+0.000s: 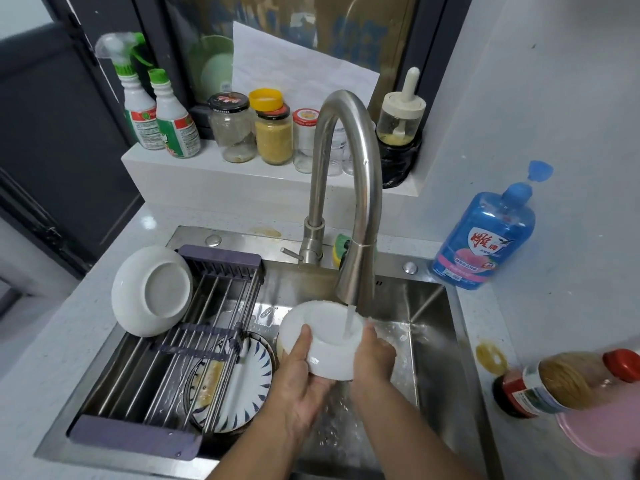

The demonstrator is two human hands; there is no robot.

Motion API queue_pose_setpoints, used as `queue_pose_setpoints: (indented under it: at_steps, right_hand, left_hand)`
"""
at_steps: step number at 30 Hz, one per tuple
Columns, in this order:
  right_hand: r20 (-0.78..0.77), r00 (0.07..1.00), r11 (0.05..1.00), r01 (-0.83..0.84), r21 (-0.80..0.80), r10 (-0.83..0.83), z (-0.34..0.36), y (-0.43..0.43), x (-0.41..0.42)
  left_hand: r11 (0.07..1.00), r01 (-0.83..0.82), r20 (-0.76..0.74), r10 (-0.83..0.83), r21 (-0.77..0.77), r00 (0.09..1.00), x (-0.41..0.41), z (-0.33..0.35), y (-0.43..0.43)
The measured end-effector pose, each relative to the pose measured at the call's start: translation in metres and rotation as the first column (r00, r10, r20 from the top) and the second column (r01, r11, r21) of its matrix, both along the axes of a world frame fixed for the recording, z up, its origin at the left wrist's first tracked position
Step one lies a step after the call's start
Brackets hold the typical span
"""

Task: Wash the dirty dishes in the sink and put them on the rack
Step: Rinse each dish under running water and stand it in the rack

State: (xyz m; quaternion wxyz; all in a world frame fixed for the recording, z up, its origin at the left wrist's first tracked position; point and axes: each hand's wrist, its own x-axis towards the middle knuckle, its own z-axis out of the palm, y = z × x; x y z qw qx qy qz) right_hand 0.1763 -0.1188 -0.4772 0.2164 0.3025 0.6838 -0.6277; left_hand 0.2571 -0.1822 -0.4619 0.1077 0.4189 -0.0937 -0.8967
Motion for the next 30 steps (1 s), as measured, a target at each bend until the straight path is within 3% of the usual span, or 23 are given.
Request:
queue_pose_setpoints:
  at_steps: [3,8,11,14,17,19,20,22,24,28,30]
  right_hand:
    - [-0.015,0.989,0.972,-0.139,0.192,0.144,0.009,-0.018,0.015]
    - [-0.007,0.967,0.927,-0.242,0.287,0.255,0.012,-0.020,0.012]
    - [0.068,0.969,0.954,-0.246,0.170,0.238,0.014,-0.016,-0.010]
    - [0.209,0.934,0.955,-0.269,-0.121,0.290,-0.008,-0.005,-0.036]
    - [0.212,0.925,0.942,-0.277,-0.190,0.315,-0.034,-0.006,-0.054]
    - [0.225,0.923,0.937,-0.258,-0.237,0.311,-0.031,-0.008,-0.048]
    - [0.230,0.934,0.952,-0.231,-0.200,0.275,-0.033,-0.010,-0.046]
    - [0.176,0.956,0.962,-0.205,-0.180,0.236,-0.015,-0.011,-0.033]
    - [0.111,0.966,0.966,-0.217,-0.140,0.233,0.011,-0.012,-0.016]
    - [0.013,0.972,0.966,-0.232,-0.118,0.235,0.028,-0.009,-0.002]
    - [-0.009,0.972,0.966,-0.235,-0.113,0.235,0.033,-0.008,-0.002]
  left_hand:
    - [0.996,-0.056,0.041,0.059,-0.065,0.997,-0.006,-0.004,0.006]
    - [0.997,-0.061,0.106,0.066,-0.057,0.992,-0.001,0.006,-0.008]
    - [0.998,-0.033,0.106,0.028,0.046,0.994,0.009,0.023,-0.021]
    - [0.992,0.026,0.072,-0.035,0.123,0.997,0.019,0.026,-0.034]
    - [0.995,0.052,0.114,-0.061,0.082,0.992,0.020,0.017,-0.036]
    - [0.984,0.162,0.236,-0.140,-0.075,0.961,0.016,0.005,-0.035]
    - [0.929,0.299,0.361,-0.208,-0.218,0.909,0.015,-0.005,-0.033]
    - [0.638,0.610,0.583,-0.294,-0.470,0.757,0.012,-0.027,-0.027]
    - [0.387,0.723,0.639,-0.343,-0.572,0.689,0.009,-0.032,-0.022]
    - [0.178,0.654,0.527,-0.455,-0.735,0.718,0.001,-0.011,-0.006]
    - [0.166,0.584,0.427,-0.531,-0.794,0.732,0.001,-0.003,-0.006]
